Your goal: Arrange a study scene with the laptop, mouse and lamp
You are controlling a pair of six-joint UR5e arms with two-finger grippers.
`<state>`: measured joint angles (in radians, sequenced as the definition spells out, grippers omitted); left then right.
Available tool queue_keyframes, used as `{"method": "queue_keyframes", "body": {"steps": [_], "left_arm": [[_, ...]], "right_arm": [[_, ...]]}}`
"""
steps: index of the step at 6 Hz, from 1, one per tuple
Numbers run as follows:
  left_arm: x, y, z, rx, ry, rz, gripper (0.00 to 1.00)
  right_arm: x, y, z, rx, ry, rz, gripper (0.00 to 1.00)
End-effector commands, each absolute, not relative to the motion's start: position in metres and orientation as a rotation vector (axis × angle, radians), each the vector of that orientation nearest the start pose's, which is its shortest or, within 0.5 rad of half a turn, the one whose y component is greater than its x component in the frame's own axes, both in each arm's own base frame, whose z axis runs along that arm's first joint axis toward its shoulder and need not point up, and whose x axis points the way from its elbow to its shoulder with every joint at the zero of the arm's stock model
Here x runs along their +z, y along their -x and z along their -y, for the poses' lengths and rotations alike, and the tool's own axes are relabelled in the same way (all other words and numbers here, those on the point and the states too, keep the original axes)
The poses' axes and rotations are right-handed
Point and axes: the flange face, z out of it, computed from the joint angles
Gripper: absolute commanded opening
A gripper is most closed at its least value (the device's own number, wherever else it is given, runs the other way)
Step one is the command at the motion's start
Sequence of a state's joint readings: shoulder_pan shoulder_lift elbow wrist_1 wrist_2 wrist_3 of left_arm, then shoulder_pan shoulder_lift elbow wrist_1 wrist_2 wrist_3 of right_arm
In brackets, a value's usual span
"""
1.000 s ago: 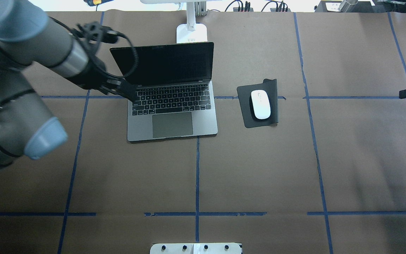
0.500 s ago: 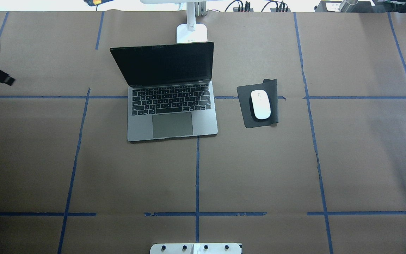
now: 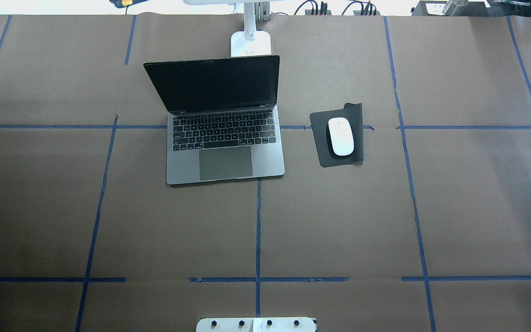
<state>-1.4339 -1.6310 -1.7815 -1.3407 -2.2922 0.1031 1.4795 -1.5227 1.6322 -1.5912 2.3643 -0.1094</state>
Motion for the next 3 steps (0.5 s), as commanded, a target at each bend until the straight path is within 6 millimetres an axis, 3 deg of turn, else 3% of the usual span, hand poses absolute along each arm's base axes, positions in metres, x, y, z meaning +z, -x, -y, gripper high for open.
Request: {"method": "queue_keyframes", "body": {"steps": [1, 2, 3], "left_arm": [[0.602, 0.042, 0.492, 0.135, 0.066, -0.732, 1.0], [0.624, 0.047, 0.486, 0.107, 0.114, -0.736, 1.0], [0.629, 0.055, 0.484, 0.078, 0.125, -0.74, 1.0]], "right_arm": [[0.608, -0.017, 0.528, -0.256, -0.099, 0.8, 1.0], [0.61, -0.017, 0.527, -0.252, -0.096, 0.804, 1.0], [0.61, -0.02, 0.524, -0.248, -0.097, 0.806, 1.0]]}}
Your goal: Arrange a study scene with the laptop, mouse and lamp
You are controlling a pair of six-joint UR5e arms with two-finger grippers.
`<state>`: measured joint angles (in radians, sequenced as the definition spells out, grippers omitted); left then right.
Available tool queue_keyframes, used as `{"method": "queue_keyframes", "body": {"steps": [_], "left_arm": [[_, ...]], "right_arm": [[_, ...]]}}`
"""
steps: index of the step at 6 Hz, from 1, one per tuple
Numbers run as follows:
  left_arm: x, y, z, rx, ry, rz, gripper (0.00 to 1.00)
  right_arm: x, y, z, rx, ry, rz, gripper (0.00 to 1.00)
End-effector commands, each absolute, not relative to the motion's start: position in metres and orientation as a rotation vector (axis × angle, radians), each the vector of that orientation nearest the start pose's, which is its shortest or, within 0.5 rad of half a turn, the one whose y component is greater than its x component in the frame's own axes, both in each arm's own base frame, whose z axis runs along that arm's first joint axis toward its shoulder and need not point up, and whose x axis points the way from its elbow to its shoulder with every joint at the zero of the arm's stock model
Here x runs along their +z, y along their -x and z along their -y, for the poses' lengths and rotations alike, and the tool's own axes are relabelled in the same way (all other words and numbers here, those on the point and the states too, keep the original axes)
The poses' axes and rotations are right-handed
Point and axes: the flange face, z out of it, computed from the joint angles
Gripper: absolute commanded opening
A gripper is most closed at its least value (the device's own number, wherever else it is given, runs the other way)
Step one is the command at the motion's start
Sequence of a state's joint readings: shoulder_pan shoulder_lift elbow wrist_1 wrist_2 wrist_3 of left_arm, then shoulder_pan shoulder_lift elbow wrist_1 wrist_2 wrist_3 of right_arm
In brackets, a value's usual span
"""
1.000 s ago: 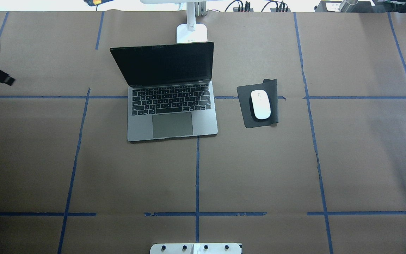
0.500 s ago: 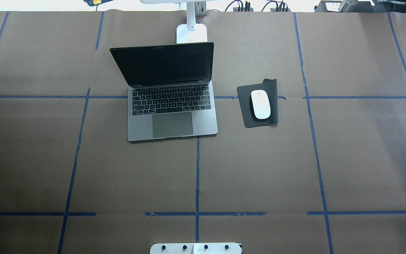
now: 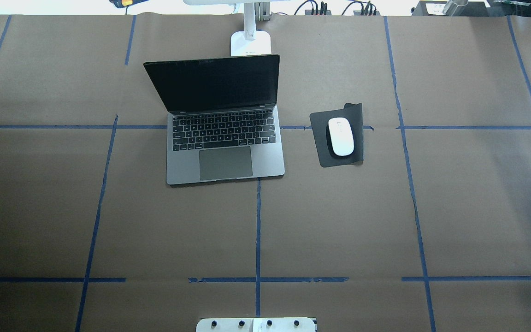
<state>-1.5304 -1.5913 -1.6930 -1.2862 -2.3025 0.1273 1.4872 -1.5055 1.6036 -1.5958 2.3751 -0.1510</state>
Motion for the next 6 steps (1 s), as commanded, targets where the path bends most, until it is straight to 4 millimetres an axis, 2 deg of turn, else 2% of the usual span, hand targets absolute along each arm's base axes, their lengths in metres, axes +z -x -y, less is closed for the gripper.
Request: {"method": "queue_keyframes", "body": {"steps": [1, 2, 4, 5, 6], "left_arm": [[0.652, 0.057, 0.481, 0.056, 0.156, -0.766, 1.0], [0.646, 0.057, 0.487, 0.055, 0.137, -0.784, 1.0], [0.638, 0.067, 0.502, 0.05, 0.109, -0.782, 1.0], [0.637, 0.07, 0.504, 0.044, 0.11, -0.781, 1.0], [0.644, 0.073, 0.495, 0.065, 0.108, -0.785, 1.0]], "right_arm": [[0.619, -0.021, 0.518, -0.239, -0.081, 0.802, 1.0], [0.62, -0.022, 0.513, -0.233, -0.08, 0.802, 1.0], [0.64, -0.024, 0.495, -0.232, -0.066, 0.791, 1.0], [0.645, -0.024, 0.491, -0.225, -0.054, 0.79, 1.0], [0.646, -0.023, 0.49, -0.223, -0.052, 0.793, 1.0]]}}
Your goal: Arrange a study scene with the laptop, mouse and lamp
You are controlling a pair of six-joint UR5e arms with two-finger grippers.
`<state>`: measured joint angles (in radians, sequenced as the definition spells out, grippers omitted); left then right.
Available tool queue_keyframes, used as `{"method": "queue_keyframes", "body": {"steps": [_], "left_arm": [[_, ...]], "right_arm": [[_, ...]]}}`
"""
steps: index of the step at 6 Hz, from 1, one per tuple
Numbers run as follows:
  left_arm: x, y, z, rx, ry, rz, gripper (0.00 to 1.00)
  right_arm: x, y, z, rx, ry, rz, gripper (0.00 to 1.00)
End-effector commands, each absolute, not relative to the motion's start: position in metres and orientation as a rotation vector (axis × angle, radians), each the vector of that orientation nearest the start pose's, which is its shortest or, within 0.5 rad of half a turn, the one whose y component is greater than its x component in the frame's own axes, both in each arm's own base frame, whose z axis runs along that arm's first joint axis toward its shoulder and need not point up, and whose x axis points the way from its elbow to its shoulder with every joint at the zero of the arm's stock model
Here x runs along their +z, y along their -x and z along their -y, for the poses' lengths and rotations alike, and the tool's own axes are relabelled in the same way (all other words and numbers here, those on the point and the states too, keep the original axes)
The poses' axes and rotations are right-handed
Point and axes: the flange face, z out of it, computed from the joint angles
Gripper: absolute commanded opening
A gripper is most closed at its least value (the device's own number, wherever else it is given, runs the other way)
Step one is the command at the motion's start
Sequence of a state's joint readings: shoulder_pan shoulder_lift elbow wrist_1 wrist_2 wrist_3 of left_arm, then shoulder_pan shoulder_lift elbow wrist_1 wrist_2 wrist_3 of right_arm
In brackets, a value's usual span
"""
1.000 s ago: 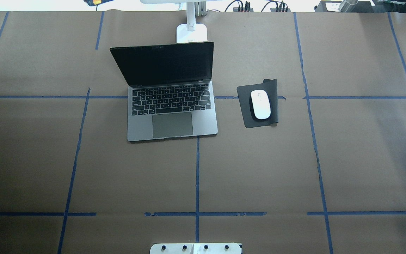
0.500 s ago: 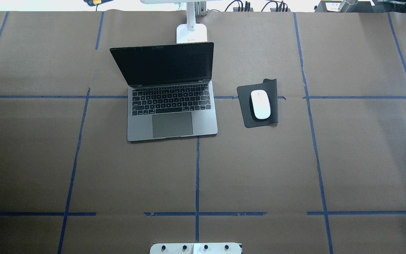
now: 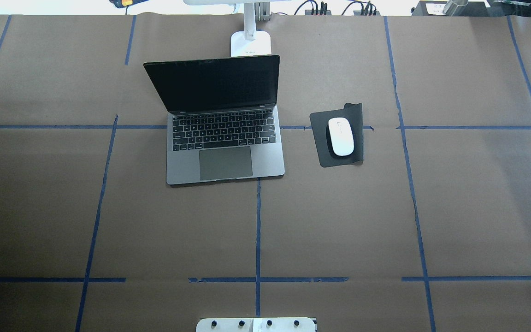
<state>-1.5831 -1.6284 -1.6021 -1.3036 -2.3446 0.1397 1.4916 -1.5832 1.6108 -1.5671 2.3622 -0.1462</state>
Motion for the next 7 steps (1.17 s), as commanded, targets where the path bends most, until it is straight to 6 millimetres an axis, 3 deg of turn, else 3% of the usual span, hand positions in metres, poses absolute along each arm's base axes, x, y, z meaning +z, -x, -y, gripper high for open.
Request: {"method": "queue_keyframes", "body": {"steps": [1, 2, 4, 5, 6, 7], "left_arm": [[0.673, 0.072, 0.488, 0.028, 0.171, -0.786, 1.0], [0.69, 0.072, 0.486, 0.027, 0.178, -0.789, 1.0], [0.697, 0.069, 0.473, 0.021, 0.199, -0.781, 1.0], [0.695, 0.068, 0.474, 0.023, 0.196, -0.782, 1.0], [0.689, 0.068, 0.475, 0.027, 0.184, -0.785, 1.0], [0.687, 0.066, 0.478, 0.038, 0.172, -0.785, 1.0]], "right_arm": [[0.65, -0.02, 0.49, -0.234, -0.044, 0.782, 1.0], [0.651, -0.02, 0.485, -0.233, -0.042, 0.783, 1.0], [0.659, -0.02, 0.48, -0.219, -0.021, 0.784, 1.0], [0.679, -0.02, 0.464, -0.205, 0.019, 0.789, 1.0], [0.687, -0.004, 0.469, -0.248, -0.003, 0.791, 1.0], [0.703, -0.003, 0.468, -0.25, -0.012, 0.804, 1.0]]}}
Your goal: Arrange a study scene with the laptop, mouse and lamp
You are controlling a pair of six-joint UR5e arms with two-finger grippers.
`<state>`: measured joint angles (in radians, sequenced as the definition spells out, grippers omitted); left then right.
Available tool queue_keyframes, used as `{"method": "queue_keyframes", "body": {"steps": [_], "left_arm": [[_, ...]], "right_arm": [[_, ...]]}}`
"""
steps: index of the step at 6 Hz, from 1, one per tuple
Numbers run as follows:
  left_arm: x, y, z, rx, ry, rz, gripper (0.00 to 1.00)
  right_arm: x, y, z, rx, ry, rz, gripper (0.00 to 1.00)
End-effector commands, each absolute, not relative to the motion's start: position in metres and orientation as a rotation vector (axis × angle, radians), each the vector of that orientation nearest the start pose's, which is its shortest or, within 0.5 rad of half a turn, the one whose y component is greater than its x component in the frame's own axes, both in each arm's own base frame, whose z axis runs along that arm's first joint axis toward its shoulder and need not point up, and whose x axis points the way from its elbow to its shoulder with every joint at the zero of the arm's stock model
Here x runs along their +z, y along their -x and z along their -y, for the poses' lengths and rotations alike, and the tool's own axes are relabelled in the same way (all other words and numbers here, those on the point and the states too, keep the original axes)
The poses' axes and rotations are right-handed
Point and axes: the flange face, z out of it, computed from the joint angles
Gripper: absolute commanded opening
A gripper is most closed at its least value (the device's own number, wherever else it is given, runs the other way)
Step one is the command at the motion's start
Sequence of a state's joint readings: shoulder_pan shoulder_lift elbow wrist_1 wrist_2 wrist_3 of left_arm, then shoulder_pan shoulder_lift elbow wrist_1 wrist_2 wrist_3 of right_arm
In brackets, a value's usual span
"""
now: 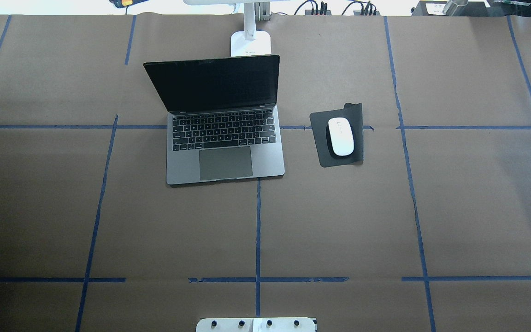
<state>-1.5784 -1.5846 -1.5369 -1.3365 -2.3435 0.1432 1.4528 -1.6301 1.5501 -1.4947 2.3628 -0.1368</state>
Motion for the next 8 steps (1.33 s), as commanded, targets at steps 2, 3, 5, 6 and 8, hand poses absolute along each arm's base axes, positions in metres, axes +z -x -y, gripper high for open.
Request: {"method": "queue_keyframes", "body": {"steps": [2, 3, 5, 6, 8], "left_arm": [[0.675, 0.064, 0.486, 0.054, 0.144, -0.784, 1.0], [0.667, 0.064, 0.49, 0.071, 0.101, -0.784, 1.0], [0.663, 0.064, 0.498, 0.093, 0.009, -0.777, 1.0], [0.659, 0.064, 0.501, 0.103, -0.019, -0.775, 1.0], [0.654, 0.065, 0.501, 0.117, -0.032, -0.772, 1.0]], "right_arm": [[0.702, -0.003, 0.467, -0.254, -0.021, 0.812, 1.0], [0.698, -0.003, 0.467, -0.26, -0.032, 0.814, 1.0], [0.694, -0.004, 0.467, -0.267, -0.044, 0.812, 1.0], [0.699, -0.004, 0.465, -0.269, -0.034, 0.812, 1.0], [0.689, -0.007, 0.463, -0.272, -0.057, 0.807, 1.0]]}}
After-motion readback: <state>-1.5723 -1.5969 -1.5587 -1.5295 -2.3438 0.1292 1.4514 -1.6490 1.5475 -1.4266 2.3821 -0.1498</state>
